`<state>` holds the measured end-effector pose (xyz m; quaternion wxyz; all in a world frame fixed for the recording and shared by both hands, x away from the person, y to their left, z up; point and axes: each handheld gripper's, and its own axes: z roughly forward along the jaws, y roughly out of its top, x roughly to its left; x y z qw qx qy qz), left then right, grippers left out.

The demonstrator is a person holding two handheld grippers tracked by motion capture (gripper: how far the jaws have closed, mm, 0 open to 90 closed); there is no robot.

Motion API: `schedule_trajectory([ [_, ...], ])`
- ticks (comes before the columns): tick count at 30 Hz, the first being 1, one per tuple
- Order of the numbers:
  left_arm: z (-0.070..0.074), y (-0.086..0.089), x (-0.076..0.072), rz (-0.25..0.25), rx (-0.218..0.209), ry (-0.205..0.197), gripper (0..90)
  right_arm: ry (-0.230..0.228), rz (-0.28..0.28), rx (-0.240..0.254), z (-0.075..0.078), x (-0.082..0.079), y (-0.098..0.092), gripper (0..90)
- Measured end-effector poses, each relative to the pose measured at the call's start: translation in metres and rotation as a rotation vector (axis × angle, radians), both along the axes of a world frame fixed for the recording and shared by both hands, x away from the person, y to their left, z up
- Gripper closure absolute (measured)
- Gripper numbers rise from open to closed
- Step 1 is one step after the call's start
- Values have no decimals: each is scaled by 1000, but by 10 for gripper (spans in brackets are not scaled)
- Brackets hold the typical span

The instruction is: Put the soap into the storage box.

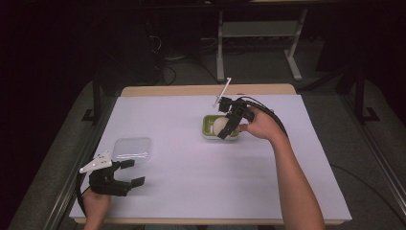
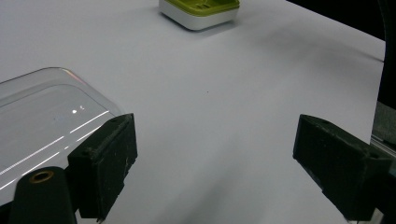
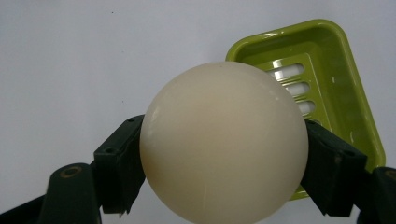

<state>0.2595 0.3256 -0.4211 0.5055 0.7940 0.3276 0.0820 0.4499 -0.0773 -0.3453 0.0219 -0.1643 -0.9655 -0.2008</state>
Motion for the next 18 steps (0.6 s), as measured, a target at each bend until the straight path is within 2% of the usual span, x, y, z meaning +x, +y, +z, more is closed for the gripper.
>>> schedule_trajectory([
  [3,0,0,0,3,-3,2,129,0,-4,13,-2,4,0,232],
  [18,0,1,0,2,-1,0,129,12,-37,17,-15,18,0,232],
])
